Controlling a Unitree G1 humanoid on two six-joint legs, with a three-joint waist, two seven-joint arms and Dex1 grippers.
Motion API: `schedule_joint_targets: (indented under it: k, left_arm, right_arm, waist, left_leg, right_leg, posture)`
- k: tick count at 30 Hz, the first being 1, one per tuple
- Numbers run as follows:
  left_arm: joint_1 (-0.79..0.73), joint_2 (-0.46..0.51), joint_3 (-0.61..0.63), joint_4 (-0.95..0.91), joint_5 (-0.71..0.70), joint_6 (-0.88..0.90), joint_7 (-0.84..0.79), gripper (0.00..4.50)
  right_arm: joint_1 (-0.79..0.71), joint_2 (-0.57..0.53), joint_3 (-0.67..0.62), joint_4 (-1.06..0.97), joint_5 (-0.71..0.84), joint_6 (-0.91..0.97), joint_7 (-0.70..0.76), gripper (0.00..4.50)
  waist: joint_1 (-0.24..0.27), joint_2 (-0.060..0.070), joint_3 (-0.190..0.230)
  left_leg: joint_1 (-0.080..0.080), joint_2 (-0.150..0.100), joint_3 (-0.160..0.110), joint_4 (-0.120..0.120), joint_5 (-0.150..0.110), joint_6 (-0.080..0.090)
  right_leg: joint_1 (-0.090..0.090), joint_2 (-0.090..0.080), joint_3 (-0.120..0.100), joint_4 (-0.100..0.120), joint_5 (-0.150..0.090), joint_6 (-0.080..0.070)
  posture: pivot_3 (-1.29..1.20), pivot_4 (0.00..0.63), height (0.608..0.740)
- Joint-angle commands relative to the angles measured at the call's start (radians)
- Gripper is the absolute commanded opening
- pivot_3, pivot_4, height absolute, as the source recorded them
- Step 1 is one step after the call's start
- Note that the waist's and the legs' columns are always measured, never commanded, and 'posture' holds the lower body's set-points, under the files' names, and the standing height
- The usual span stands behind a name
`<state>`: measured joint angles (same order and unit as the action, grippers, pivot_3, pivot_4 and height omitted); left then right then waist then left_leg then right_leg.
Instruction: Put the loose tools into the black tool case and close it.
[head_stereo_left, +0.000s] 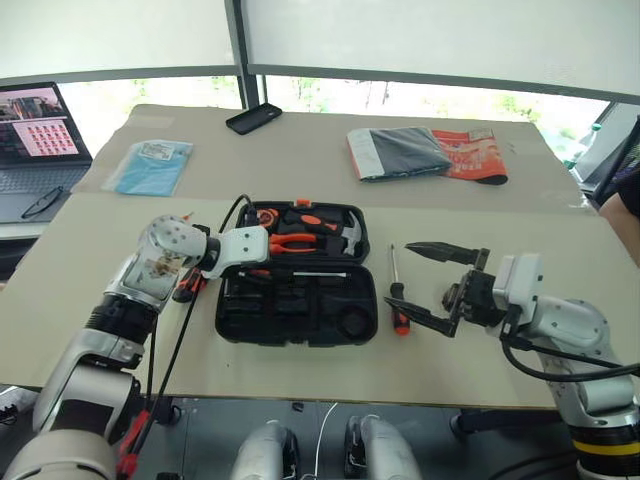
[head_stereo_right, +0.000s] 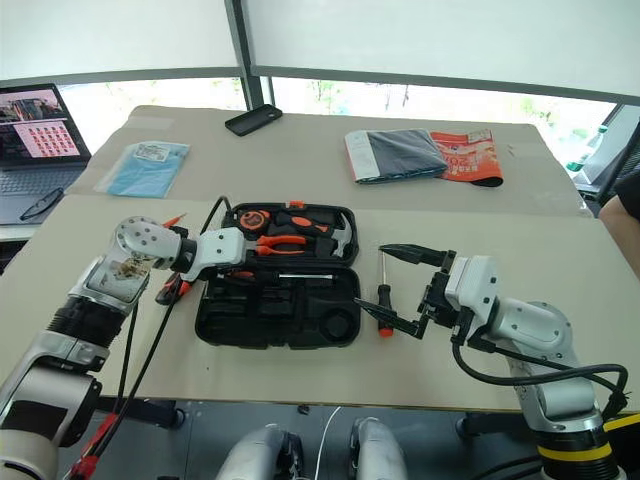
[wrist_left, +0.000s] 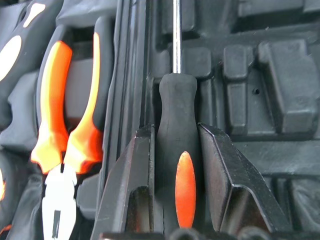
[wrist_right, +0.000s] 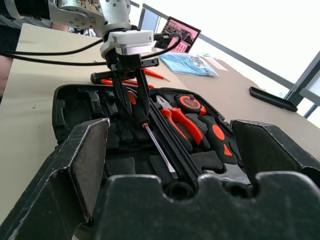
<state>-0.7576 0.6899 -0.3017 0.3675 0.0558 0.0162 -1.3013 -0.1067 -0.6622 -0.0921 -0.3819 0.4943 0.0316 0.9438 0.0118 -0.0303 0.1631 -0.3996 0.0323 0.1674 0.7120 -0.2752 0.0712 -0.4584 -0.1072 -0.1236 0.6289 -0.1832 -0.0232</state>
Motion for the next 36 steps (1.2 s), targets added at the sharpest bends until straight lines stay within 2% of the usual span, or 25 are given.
schedule_joint_targets:
  k: [1, 5, 16, 28, 36]
  left_arm:
    - [0.002, 0.032, -0.007, -0.036, 0.017, -0.001, -0.022, 0.84]
    - [0.009, 0.044, -0.016, -0.032, 0.046, -0.002, -0.01, 0.84]
    - [0.009, -0.006, -0.015, -0.037, 0.078, 0.061, 0.067, 0.84]
    - [-0.006, -0.026, -0.014, -0.156, 0.058, 0.137, 0.052, 0.84]
    - [-0.016, -0.028, -0.044, -0.098, 0.124, 0.104, 0.097, 0.84]
  right_arm:
    - [-0.003, 0.002, -0.013, -0.04, 0.017, 0.011, -0.008, 4.5]
    - [-0.002, 0.01, -0.003, -0.043, 0.012, 0.012, -0.013, 4.5]
    - [0.011, 0.02, 0.01, -0.065, 0.026, 0.043, -0.008, 4.5]
    - [0.043, 0.033, 0.022, -0.097, 0.036, 0.073, -0.009, 4.5]
    - [0.062, 0.04, 0.032, -0.108, 0.035, 0.075, -0.009, 4.5]
  waist:
    - [0.0, 0.0, 0.0]
    - [0.0, 0.0, 0.0]
    - [0.009, 0.0, 0.0]
    - [0.017, 0.0, 0.0]
    - [0.016, 0.0, 0.0]
  left_leg:
    - [0.0, 0.0, 0.0, 0.0, 0.0, 0.0]
    - [0.0, 0.0, 0.0, 0.0, 0.0, 0.001]
    - [0.0, 0.0, -0.001, 0.002, -0.001, 0.001]
    - [-0.004, -0.001, -0.002, 0.004, -0.001, 0.002]
    - [-0.003, -0.001, -0.002, 0.004, -0.001, 0.002]
  right_leg:
    - [0.0, 0.0, 0.0, 0.0, 0.0, 0.0]
    - [0.0, 0.0, 0.0, 0.0, 0.0, 0.0]
    - [0.001, -0.001, 0.0, 0.0, 0.001, 0.001]
    - [0.0, -0.001, 0.0, 0.0, 0.001, 0.002]
    - [0.001, -0.001, 0.0, 0.0, 0.001, 0.002]
  posture:
    - [0.0, 0.15, 0.74]
    - [0.0, 0.15, 0.74]
    - [0.0, 0.15, 0.74]
    - [0.0, 0.15, 0.74]
    - [0.0, 0.15, 0.74]
